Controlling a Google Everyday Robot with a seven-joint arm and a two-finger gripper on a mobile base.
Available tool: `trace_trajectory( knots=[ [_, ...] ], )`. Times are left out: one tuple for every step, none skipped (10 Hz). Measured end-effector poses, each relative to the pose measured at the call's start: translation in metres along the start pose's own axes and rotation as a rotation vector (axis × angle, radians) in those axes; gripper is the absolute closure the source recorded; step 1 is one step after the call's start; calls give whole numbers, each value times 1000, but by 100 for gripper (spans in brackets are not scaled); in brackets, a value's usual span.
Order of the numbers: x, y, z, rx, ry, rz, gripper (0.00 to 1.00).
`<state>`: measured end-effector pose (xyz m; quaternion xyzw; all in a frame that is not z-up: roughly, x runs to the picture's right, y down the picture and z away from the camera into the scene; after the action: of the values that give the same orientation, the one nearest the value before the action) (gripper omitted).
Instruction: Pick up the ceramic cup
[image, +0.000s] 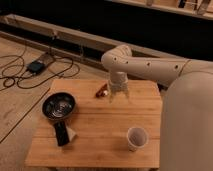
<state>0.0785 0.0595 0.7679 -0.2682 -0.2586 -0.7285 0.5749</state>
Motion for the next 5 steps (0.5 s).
trace_trajectory(
  knots=[
    [0,0,0,0,0,0,38],
    [-1,0,0,0,1,0,38],
    [-5,2,0,0,2,-1,38],
    [-14,6,1,2,2,7,38],
    [-29,11,0,8,2,23,38]
  ],
)
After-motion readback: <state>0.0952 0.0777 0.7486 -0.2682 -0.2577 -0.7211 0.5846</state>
